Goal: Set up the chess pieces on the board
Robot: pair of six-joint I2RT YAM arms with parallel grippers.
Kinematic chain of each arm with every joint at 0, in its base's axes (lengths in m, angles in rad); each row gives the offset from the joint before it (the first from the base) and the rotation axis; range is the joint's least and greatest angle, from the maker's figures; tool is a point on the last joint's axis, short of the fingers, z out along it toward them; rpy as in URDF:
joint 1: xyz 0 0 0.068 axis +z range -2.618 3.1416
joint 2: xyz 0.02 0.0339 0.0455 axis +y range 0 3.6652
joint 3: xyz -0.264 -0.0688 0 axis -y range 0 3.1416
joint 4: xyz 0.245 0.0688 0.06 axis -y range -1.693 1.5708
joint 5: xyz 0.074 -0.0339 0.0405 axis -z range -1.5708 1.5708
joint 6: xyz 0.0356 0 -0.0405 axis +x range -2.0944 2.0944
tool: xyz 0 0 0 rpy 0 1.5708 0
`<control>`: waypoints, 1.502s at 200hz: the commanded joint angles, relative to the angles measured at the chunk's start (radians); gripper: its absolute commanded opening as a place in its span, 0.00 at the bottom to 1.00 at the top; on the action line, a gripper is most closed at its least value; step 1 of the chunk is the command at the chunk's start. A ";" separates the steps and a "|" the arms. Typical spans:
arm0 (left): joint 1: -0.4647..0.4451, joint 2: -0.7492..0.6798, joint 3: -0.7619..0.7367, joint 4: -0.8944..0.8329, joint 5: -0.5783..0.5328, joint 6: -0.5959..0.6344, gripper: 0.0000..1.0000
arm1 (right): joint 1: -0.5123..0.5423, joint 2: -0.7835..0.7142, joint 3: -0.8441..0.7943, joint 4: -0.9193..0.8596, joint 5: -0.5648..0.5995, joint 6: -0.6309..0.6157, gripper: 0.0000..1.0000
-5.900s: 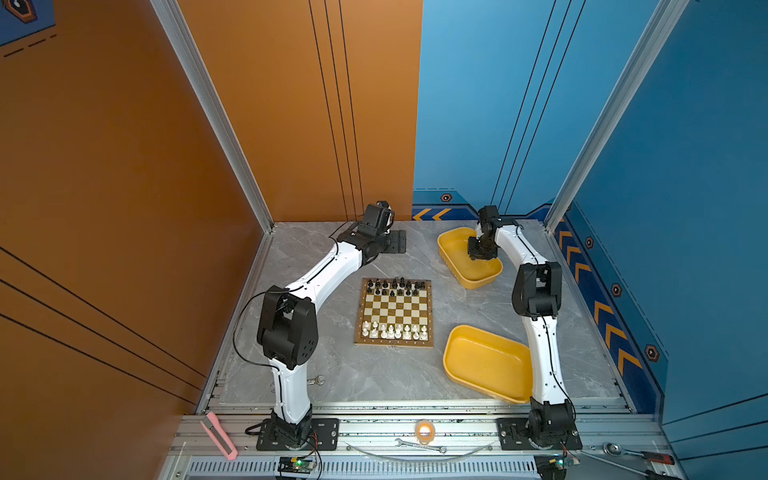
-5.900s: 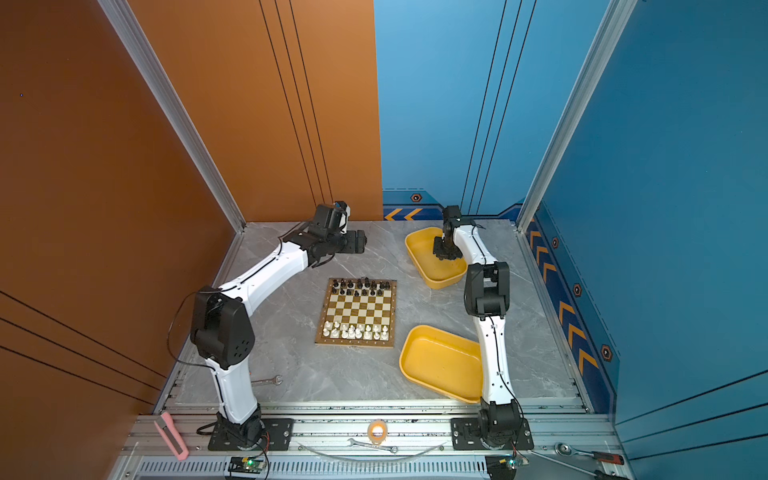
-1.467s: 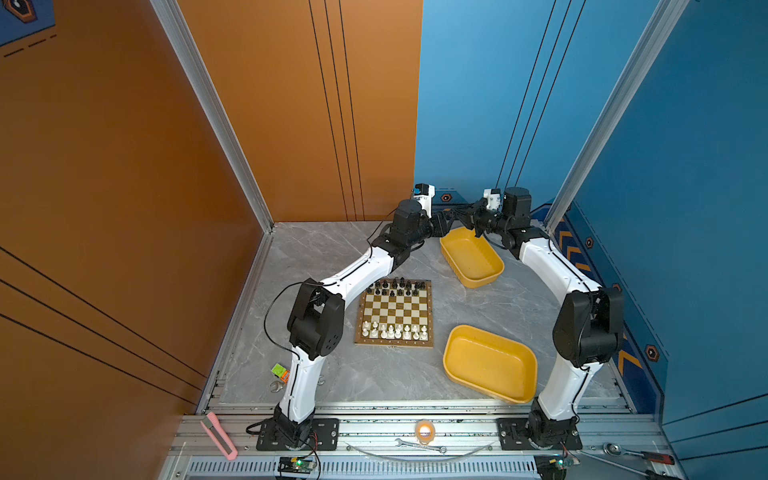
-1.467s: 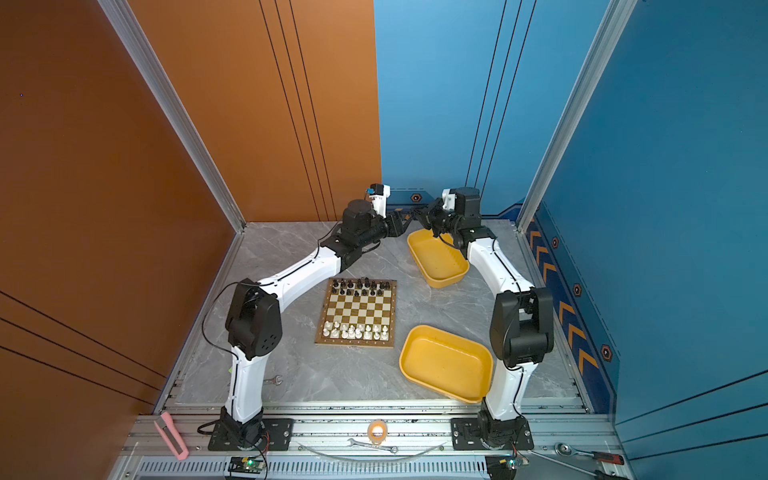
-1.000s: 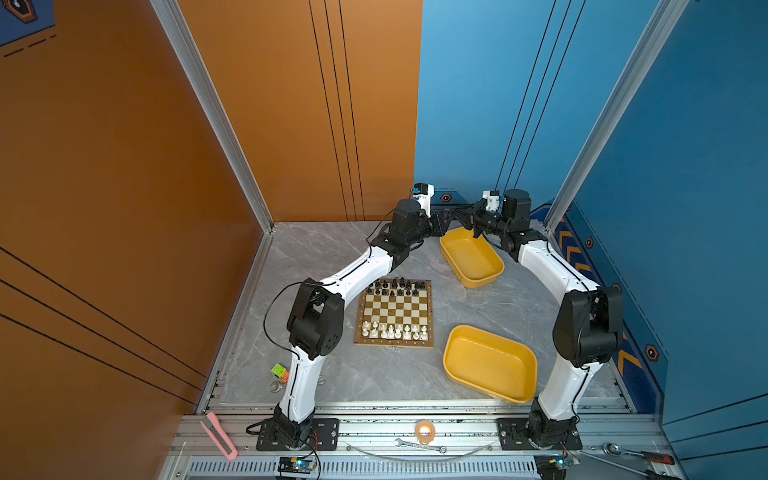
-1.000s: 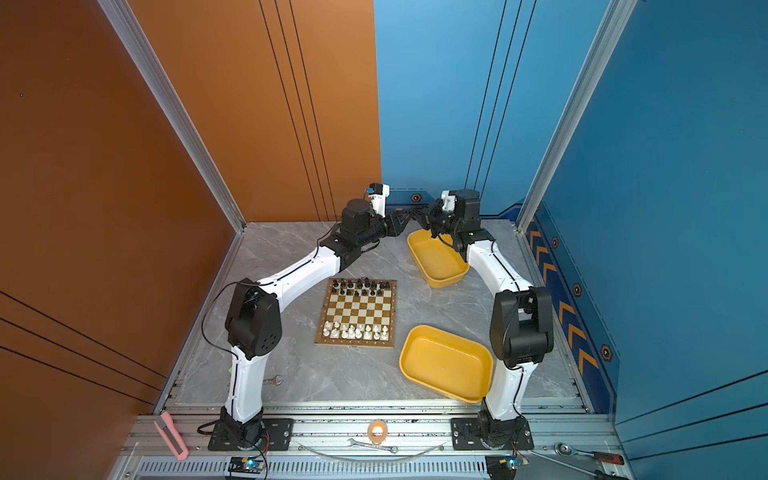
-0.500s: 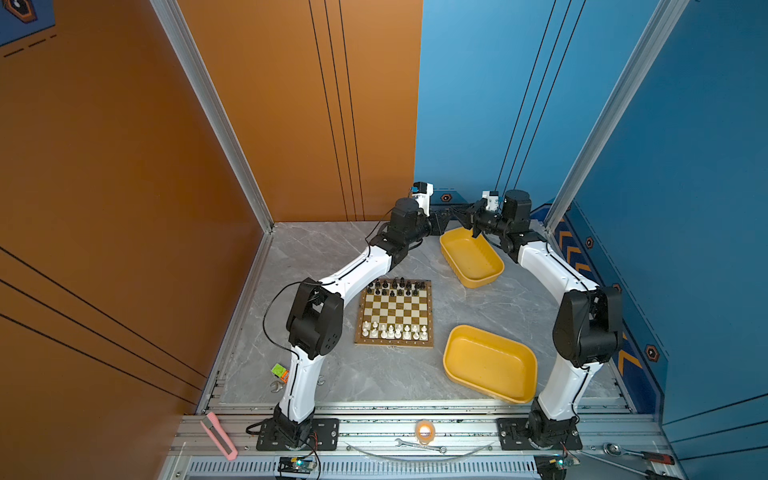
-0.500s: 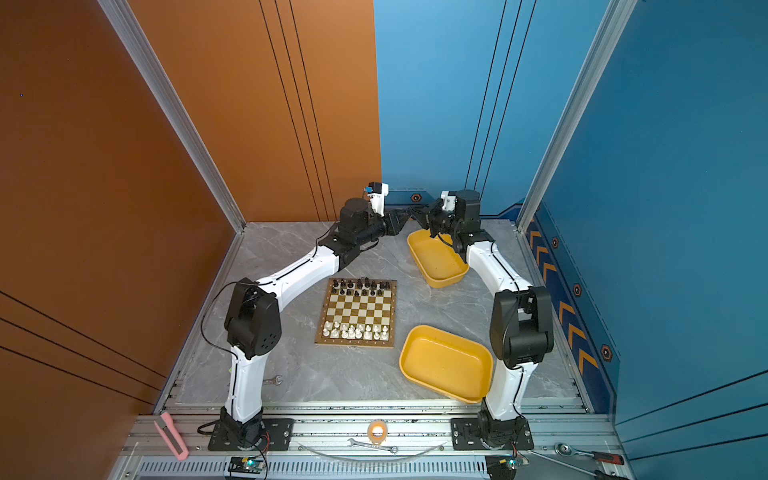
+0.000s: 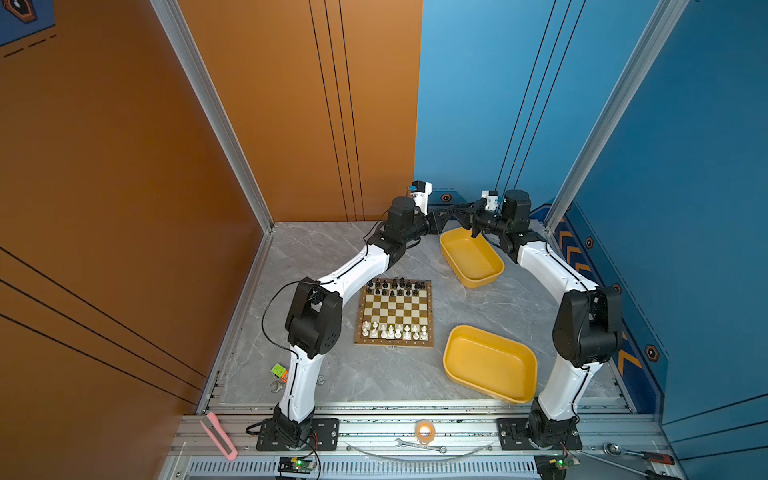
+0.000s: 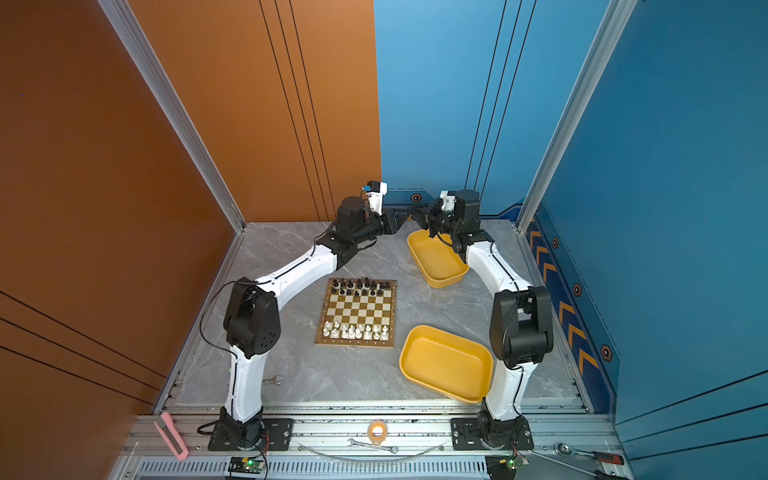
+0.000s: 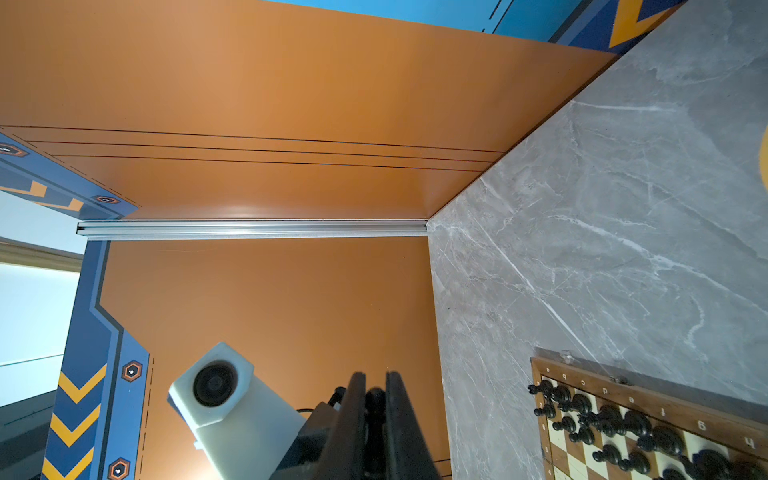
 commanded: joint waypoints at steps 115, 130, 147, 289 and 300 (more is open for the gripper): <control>0.030 0.032 0.035 0.031 0.091 -0.058 0.08 | 0.009 -0.043 -0.026 -0.011 -0.035 -0.053 0.38; 0.032 0.026 0.032 0.023 0.098 -0.057 0.08 | 0.002 -0.044 -0.036 -0.009 -0.035 -0.053 0.39; 0.034 0.020 0.033 0.011 0.107 -0.056 0.08 | -0.005 -0.045 -0.046 -0.006 -0.036 -0.053 0.39; 0.094 0.023 0.055 0.000 0.484 -0.211 0.07 | -0.149 -0.123 -0.161 -0.024 -0.132 -0.095 0.41; 0.097 0.032 0.065 0.012 0.518 -0.239 0.08 | -0.147 -0.117 -0.163 -0.025 -0.149 -0.097 0.41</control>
